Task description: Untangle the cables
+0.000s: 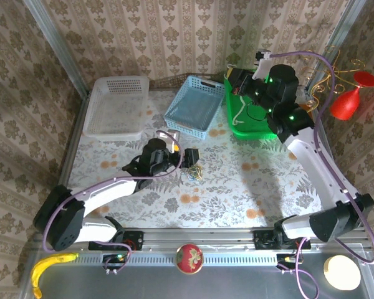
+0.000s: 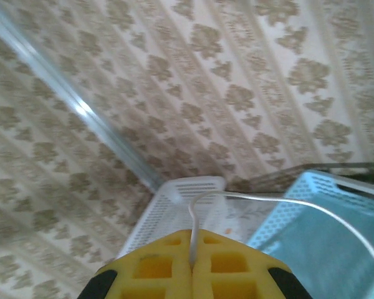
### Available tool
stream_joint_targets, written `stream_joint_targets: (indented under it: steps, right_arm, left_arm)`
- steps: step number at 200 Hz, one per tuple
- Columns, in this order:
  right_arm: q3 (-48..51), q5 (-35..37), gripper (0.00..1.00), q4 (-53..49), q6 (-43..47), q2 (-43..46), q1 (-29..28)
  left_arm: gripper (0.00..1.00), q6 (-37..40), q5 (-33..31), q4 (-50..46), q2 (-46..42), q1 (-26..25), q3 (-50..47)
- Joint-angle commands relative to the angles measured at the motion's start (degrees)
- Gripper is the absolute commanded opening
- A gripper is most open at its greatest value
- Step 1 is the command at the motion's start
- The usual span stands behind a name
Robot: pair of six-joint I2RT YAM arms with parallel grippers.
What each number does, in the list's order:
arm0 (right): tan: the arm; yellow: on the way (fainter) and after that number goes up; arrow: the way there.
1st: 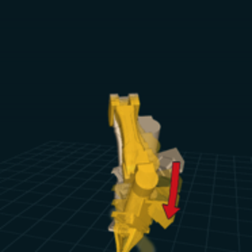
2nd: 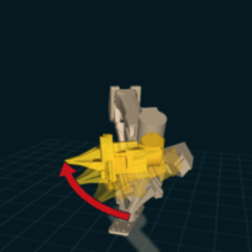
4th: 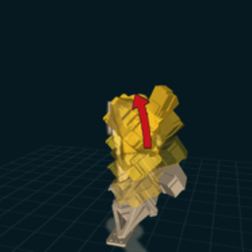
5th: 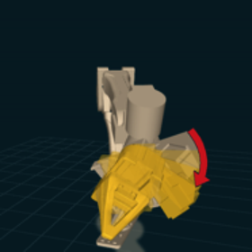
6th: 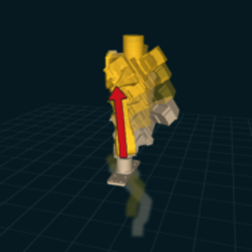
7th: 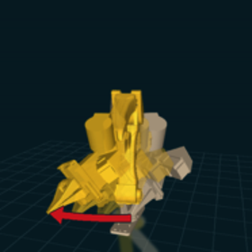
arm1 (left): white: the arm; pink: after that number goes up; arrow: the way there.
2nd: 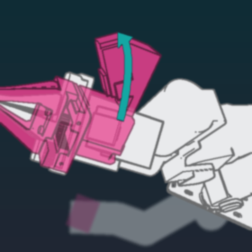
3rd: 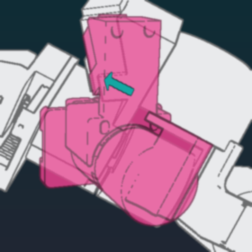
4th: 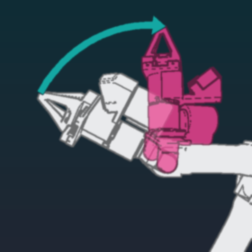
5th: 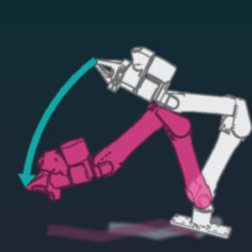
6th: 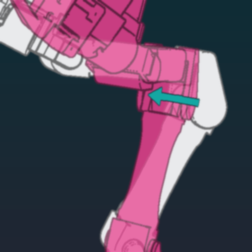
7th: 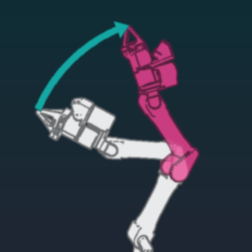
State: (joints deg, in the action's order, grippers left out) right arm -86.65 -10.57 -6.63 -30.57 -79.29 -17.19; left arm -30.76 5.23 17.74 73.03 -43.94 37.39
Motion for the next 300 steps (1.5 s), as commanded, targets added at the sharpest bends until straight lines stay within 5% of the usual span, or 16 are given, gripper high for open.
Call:
stream_joint_targets:
  steps: [1,189,221,236,300]
  right_arm:
    - [-1.6,4.9,0.0,-0.7,4.5,-2.8,2.2]
    - [7.1,19.2,0.0,-1.4,10.8,-20.6,5.4]
    - [7.3,19.6,0.49,-3.0,10.4,-22.3,5.5]
    - [7.6,19.2,0.6,-3.1,10.3,-21.5,5.5]
    - [7.3,11.2,0.67,-4.4,7.7,-16.0,4.2]
  left_arm:
    - [1.0,0.2,-2.0,-6.5,-3.3,0.1,2.3]
    - [1.0,-2.8,-2.4,-11.4,-8.1,-0.7,4.4]
    - [1.0,-3.2,-2.2,-12.0,-8.0,-1.0,4.6]
    - [1.0,-3.3,-2.2,-12.4,-8.0,-1.0,4.7]
    - [1.0,-3.6,-2.9,-14.2,-6.6,-1.0,5.4]
